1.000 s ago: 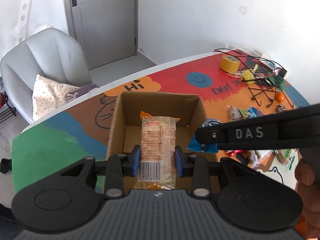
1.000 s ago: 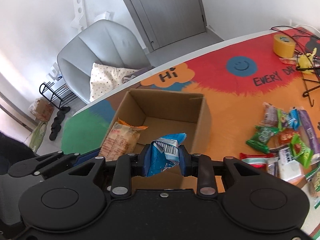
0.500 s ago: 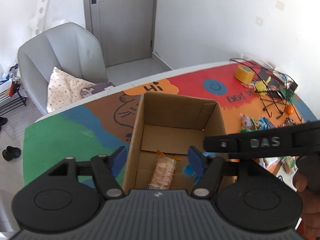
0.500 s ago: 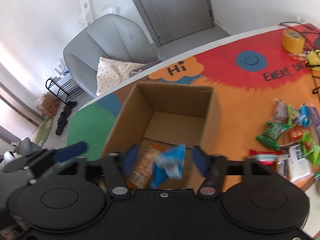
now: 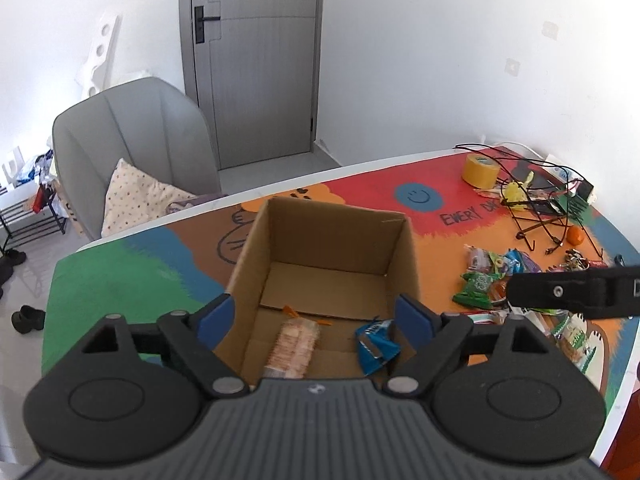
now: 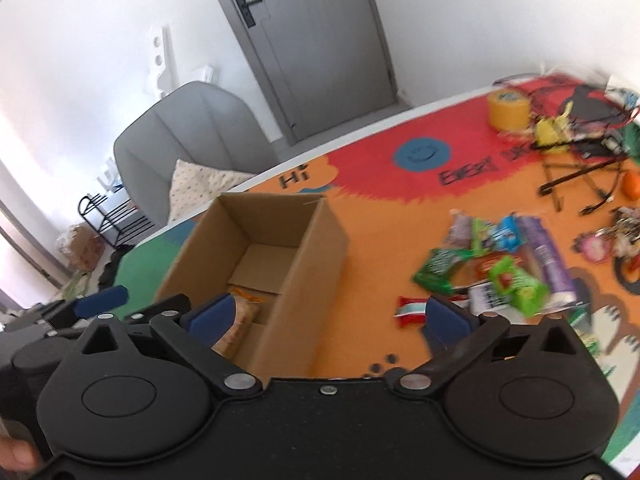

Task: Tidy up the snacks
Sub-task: 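Move both tools back toward the snack pile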

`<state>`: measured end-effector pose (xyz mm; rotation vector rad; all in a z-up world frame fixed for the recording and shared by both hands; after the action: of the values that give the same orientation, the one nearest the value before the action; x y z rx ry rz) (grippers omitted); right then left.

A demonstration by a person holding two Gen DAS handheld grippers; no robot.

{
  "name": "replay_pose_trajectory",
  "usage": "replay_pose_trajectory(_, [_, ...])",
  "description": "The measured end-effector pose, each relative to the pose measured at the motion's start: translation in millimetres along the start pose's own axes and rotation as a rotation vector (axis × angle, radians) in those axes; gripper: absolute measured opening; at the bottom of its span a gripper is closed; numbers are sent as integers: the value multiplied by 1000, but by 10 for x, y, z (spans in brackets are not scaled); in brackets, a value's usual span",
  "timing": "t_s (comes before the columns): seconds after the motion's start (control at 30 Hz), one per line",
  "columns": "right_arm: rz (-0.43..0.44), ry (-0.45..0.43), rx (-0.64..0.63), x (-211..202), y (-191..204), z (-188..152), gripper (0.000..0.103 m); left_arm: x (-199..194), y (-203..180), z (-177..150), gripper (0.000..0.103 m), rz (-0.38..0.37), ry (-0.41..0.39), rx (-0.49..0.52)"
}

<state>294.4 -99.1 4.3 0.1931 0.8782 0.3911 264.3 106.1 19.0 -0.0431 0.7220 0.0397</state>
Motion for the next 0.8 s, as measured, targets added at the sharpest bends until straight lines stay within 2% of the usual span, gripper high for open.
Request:
replay_pose_trajectory(0.07, [-32, -35, -25, -36, -46, -61, 103, 12, -71, -23, 87, 2, 3, -4])
replay_pose_trajectory(0.2, [-52, -53, 11, -59, -219, -157, 103, 36, -161, -46, 87, -69, 16, -53])
replay_pose_trajectory(0.3, [-60, -80, 28, -103, -352, -217, 103, 20, -203, -47, 87, -114, -10, -103])
replay_pose_trajectory(0.4, [-89, -111, 5, -132, -458, -283, 103, 8, -248, -33, 87, -119, -22, -135])
replay_pose_trajectory(0.47, [-104, -105, 8, -122, -550, -326, 103, -7, -305, -40, 87, -119, -34, -129])
replay_pose_trajectory(0.63, [-101, -121, 3, -187, -743, -433, 103, -20, -455, -86, 87, -194, -28, -124])
replay_pose_trajectory(0.8, [-98, -139, -11, -277, -954, -547, 103, -71, -683, -164, 87, -203, -49, -85])
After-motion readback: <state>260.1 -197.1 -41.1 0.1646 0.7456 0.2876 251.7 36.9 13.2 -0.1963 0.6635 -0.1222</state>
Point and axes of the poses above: each gripper's, at about its wrist camera, not at the fingertips, and x roughly the way its jaws point, y to its left, z to its top, the point moved 2 cm from there along x, roughly the way its jaws point
